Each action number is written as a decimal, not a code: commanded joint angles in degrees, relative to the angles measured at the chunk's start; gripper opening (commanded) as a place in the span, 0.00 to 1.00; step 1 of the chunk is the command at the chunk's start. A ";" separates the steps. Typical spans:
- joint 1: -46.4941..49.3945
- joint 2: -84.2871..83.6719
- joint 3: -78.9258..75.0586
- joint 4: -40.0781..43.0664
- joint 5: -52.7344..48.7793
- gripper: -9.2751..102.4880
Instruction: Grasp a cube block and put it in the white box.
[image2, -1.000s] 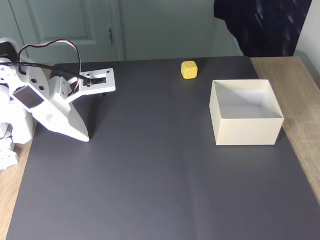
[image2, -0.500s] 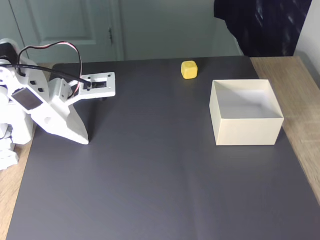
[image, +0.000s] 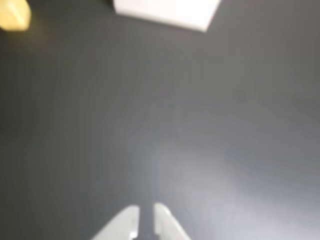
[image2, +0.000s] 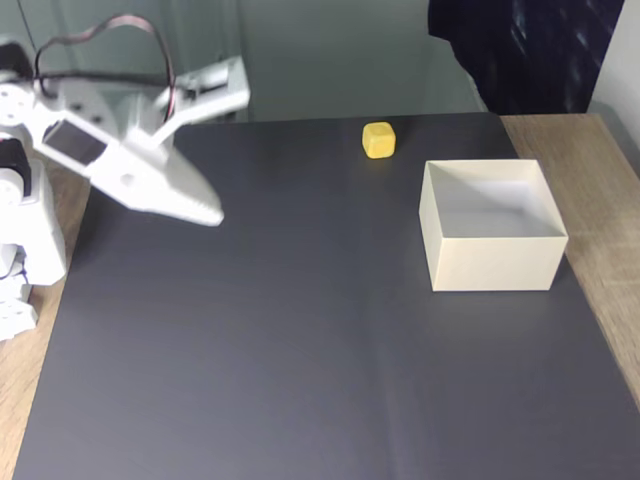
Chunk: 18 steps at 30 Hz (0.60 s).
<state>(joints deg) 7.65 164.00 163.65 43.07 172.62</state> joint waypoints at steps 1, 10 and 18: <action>-1.58 -14.94 -13.01 -5.89 -1.14 0.14; -5.19 -41.22 -35.86 -13.10 -1.23 0.16; -7.56 -58.27 -51.15 -14.41 -2.11 0.17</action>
<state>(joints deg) 1.14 109.07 119.27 29.44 171.04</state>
